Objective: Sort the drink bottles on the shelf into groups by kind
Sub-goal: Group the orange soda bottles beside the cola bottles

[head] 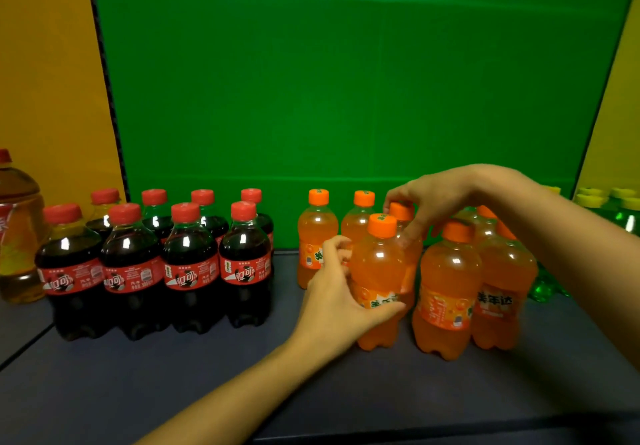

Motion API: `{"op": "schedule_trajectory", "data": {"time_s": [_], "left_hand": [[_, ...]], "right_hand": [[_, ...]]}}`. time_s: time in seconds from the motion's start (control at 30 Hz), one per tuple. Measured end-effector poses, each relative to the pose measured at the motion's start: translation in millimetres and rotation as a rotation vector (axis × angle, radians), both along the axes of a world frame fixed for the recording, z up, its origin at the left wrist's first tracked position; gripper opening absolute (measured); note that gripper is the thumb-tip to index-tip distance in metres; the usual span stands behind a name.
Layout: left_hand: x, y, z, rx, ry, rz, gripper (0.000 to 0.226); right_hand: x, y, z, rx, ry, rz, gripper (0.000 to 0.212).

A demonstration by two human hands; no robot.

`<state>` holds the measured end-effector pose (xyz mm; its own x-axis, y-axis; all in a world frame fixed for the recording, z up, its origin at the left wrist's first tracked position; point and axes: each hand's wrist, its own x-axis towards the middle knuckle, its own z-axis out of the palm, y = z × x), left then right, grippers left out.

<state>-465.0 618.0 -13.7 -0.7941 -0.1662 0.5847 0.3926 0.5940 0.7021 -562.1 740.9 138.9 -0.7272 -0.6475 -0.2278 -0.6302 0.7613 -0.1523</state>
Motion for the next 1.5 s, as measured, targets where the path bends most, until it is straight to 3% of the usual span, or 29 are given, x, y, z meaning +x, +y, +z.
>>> {"op": "schedule_trajectory", "data": {"time_s": [0.1, 0.3, 0.53, 0.67, 0.77, 1.0, 1.13, 1.27, 1.43, 1.5], "left_hand": [[5, -15, 2, 0.09, -0.028, -0.04, 0.069], [17, -41, 5, 0.155, -0.095, -0.03, 0.077], [17, -49, 0, 0.168, -0.1, -0.03, 0.063], [13, -53, -2, 0.138, -0.057, 0.02, 0.063], [12, -51, -6, 0.103, -0.029, 0.057, 0.065], [9, -52, -9, 0.064, -0.035, 0.11, 0.065], [11, -48, -9, 0.03, -0.016, 0.139, 0.08], [18, -40, -5, -0.117, 0.117, 0.208, 0.082], [30, -26, 9, -0.281, 0.565, 0.183, 0.047], [35, -16, 12, -0.333, 0.613, 0.09, 0.039]], "right_hand": [[0, 5, -3, -0.004, 0.053, 0.026, 0.043], [7, 1, -6, -0.038, 0.109, 0.092, 0.031], [16, -9, -7, -0.056, 0.105, 0.158, 0.059], [16, -13, -14, -0.1, 0.18, 0.214, 0.056], [15, -13, -19, -0.144, 0.279, 0.221, 0.065], [18, -13, -23, -0.203, 0.308, 0.185, 0.072], [21, -11, -24, -0.203, 0.346, 0.18, 0.073], [26, 0, -15, -0.249, 0.335, 0.159, 0.068], [34, 32, -2, -0.36, 0.345, 0.11, 0.054], [34, 49, 0, -0.401, 0.37, 0.074, 0.052]]}}
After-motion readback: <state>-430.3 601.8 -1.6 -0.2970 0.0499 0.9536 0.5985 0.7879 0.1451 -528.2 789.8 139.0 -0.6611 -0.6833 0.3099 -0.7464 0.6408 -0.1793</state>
